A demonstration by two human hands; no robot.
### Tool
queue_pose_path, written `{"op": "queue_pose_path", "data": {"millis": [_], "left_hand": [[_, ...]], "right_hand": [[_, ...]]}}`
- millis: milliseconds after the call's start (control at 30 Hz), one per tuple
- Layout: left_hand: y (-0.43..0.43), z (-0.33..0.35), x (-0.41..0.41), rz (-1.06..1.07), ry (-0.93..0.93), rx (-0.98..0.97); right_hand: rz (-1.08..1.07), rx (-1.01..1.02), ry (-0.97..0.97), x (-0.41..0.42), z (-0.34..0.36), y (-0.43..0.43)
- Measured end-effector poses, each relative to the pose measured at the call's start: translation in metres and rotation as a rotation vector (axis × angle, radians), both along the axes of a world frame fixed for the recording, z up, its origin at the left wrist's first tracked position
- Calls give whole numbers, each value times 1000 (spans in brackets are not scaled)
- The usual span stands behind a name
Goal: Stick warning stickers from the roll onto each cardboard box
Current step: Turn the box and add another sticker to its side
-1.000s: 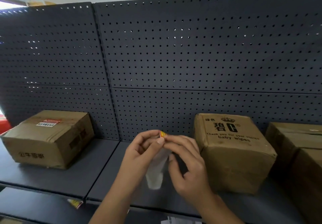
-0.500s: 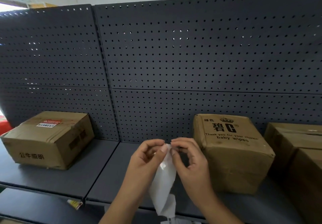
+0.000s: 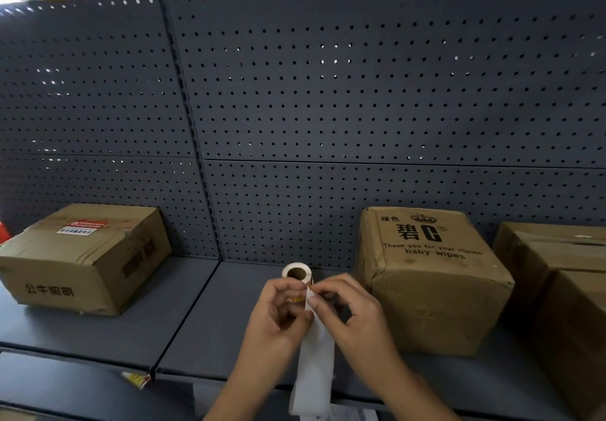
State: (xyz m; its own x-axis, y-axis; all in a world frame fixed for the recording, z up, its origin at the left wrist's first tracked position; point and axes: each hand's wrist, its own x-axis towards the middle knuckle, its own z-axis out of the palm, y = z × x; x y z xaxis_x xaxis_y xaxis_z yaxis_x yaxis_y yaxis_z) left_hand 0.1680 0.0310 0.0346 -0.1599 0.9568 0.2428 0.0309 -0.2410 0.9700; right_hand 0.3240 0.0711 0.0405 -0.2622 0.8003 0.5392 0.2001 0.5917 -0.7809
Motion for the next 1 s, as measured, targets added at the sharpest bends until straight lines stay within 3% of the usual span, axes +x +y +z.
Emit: {"op": "queue_pose_path", "data": {"millis": [233, 633, 1000], "left_hand": [[-7, -15, -6, -11, 139, -3], [-6, -30, -7, -11, -83, -113], [-11, -35, -19, -82, -21, -157]], "right_hand": [[-24, 15, -43, 1, -9, -2], [3, -133, -16, -4, -40, -8], [33, -267, 37, -2, -37, -8]]}}
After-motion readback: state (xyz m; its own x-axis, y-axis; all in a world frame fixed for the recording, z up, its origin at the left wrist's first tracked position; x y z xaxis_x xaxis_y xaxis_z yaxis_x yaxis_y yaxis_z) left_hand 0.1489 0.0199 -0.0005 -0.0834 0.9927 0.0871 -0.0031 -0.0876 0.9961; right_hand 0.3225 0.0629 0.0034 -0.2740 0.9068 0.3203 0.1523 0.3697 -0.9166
